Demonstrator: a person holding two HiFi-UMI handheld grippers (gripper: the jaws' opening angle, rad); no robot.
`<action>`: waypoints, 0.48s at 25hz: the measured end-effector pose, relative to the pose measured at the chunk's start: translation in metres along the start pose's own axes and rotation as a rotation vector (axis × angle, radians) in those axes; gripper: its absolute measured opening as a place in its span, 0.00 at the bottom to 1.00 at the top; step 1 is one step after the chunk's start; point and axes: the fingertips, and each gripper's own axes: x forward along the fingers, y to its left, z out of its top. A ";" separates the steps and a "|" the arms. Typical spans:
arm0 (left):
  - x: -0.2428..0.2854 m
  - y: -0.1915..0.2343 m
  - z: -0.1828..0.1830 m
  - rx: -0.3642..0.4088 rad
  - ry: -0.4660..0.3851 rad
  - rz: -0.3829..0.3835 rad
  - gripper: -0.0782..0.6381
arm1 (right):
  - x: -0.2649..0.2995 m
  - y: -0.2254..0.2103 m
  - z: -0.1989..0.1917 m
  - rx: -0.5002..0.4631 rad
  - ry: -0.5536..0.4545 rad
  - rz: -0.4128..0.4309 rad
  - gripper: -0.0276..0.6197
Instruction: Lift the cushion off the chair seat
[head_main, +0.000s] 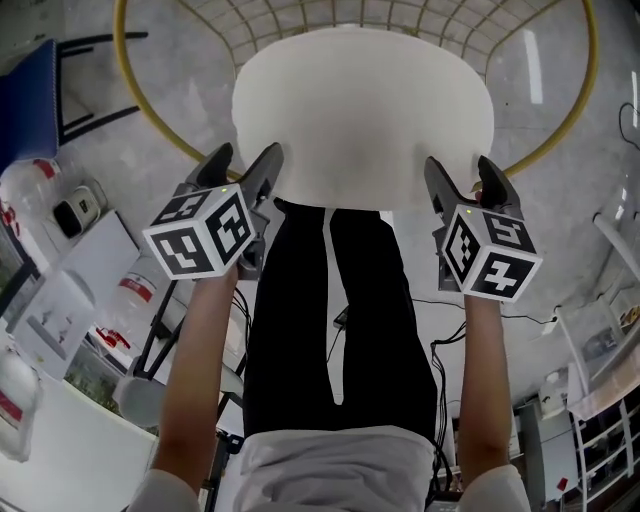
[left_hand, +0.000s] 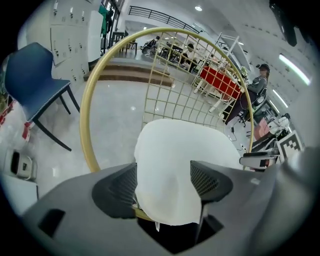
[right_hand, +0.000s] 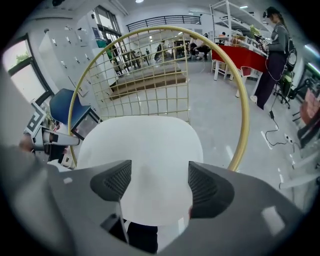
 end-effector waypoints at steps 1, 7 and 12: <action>0.004 0.001 -0.001 0.006 0.004 0.004 0.60 | 0.003 -0.004 -0.001 0.011 -0.002 -0.012 0.63; 0.021 0.005 -0.002 0.000 0.012 0.034 0.72 | 0.020 -0.022 -0.010 0.038 0.026 -0.083 0.88; 0.040 0.003 -0.002 -0.007 0.040 0.047 0.78 | 0.030 -0.024 -0.013 0.018 0.067 -0.102 0.94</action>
